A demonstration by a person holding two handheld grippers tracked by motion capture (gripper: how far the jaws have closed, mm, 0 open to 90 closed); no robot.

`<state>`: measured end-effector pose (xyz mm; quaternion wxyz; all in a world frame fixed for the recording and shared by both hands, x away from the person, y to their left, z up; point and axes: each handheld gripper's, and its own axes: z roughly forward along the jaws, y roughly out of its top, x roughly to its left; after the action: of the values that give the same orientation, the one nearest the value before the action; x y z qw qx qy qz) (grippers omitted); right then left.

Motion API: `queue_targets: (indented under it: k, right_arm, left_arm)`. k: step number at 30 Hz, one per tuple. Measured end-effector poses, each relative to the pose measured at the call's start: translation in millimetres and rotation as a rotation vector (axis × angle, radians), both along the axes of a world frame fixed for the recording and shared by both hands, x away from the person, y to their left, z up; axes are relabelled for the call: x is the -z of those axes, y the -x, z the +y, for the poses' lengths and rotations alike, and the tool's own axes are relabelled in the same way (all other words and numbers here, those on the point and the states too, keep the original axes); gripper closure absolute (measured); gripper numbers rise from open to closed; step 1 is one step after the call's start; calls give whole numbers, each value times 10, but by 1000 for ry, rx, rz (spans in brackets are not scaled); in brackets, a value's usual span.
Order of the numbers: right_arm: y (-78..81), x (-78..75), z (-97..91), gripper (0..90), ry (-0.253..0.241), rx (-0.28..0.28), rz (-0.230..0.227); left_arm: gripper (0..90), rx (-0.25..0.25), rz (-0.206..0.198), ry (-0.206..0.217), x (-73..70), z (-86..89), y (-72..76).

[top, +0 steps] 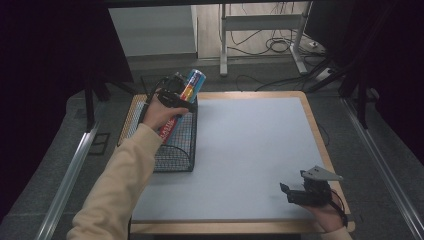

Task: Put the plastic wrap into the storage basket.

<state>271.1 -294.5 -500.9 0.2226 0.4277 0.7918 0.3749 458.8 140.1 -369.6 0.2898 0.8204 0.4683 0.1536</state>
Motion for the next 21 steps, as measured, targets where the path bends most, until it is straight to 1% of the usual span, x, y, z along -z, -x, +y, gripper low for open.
queue_targets:
  k: [2,4,6,7,9,11,12,14,19,21]
  right_arm:
    - [3,-4,4,131,2,0,-3]
    - [6,-5,9,131,3,-2,-3]
    - [8,-6,13,131,4,-2,-3]
    - [9,-5,15,131,4,-3,-2]
    - [10,-4,18,131,5,-2,-1]
    - [14,-3,21,131,5,-1,1]
    - [15,-2,23,131,6,-1,1]
    - [16,-1,28,131,7,-2,1]
    - [18,-1,29,131,11,-4,-1]
    - [16,4,27,131,12,-3,1]
  left_arm:
    - [181,19,-21,23,-41,-30,123]
    - [184,42,-34,37,-80,-72,255]
    - [189,69,-45,40,-108,-128,392]
    - [190,87,-53,54,-115,-171,484]
    - [193,119,-61,81,-104,-233,615]
    - [196,165,-64,93,-59,-326,768]
    - [197,176,-66,99,-40,-358,816]
    - [198,219,-60,104,11,-427,926]
    - [200,286,-61,121,187,-573,1140]
    - [200,296,-62,128,267,-615,1212]
